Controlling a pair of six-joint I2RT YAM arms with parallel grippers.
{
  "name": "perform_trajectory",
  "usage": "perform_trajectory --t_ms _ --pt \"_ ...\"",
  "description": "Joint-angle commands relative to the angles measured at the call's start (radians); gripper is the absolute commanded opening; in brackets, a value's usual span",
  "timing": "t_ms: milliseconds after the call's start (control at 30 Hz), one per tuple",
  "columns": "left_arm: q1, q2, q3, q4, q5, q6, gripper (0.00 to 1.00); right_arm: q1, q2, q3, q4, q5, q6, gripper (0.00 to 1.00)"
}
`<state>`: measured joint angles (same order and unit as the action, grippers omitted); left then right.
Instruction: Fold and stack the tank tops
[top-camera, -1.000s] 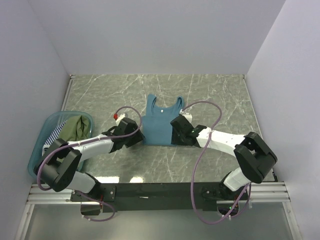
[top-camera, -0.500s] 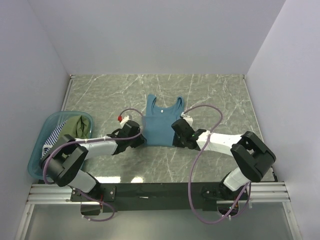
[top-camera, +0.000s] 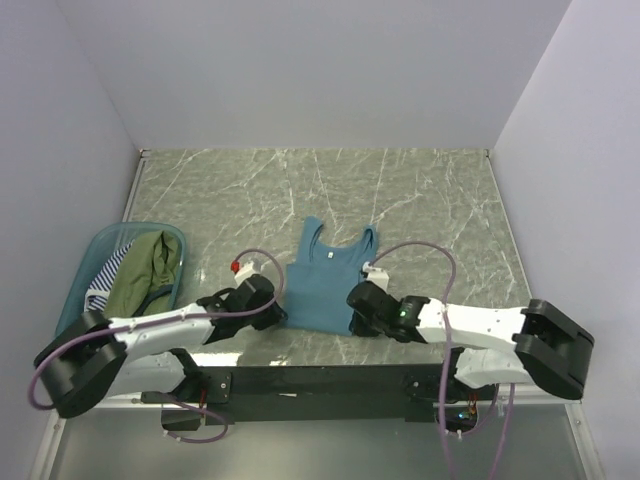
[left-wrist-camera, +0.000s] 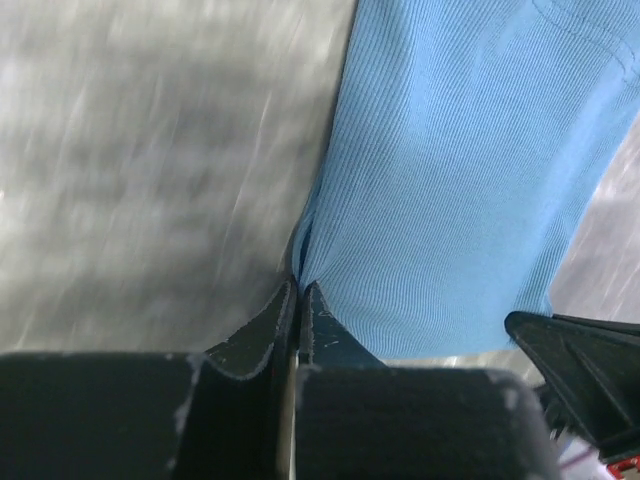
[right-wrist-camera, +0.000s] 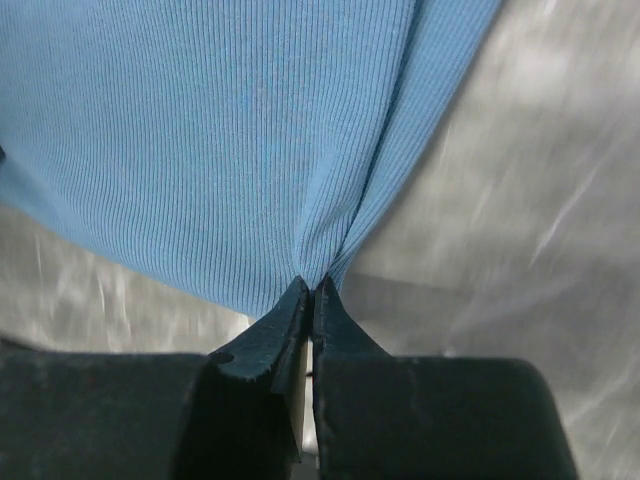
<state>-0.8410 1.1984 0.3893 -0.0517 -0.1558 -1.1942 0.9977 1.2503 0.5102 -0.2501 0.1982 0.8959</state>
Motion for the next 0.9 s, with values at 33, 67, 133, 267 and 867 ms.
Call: perform_trajectory --t_ms 33,67,133,267,867 --pt "-0.056 -0.112 -0.027 -0.155 -0.019 -0.036 0.01 0.073 -0.113 -0.047 -0.144 0.041 0.109 0.0" --pt "-0.067 -0.153 -0.024 -0.168 -0.021 -0.038 0.01 0.078 -0.136 -0.048 -0.155 0.038 0.119 0.0" --pt "-0.082 -0.184 -0.004 -0.197 -0.022 -0.03 0.01 0.088 -0.199 -0.052 -0.17 0.036 0.127 0.0" --pt "-0.087 -0.195 0.025 -0.205 -0.011 0.01 0.02 0.09 -0.265 -0.062 -0.212 0.041 0.143 0.24" --pt "-0.076 -0.139 0.161 -0.257 -0.085 0.111 0.37 -0.025 -0.312 0.033 -0.206 0.079 0.107 0.41"
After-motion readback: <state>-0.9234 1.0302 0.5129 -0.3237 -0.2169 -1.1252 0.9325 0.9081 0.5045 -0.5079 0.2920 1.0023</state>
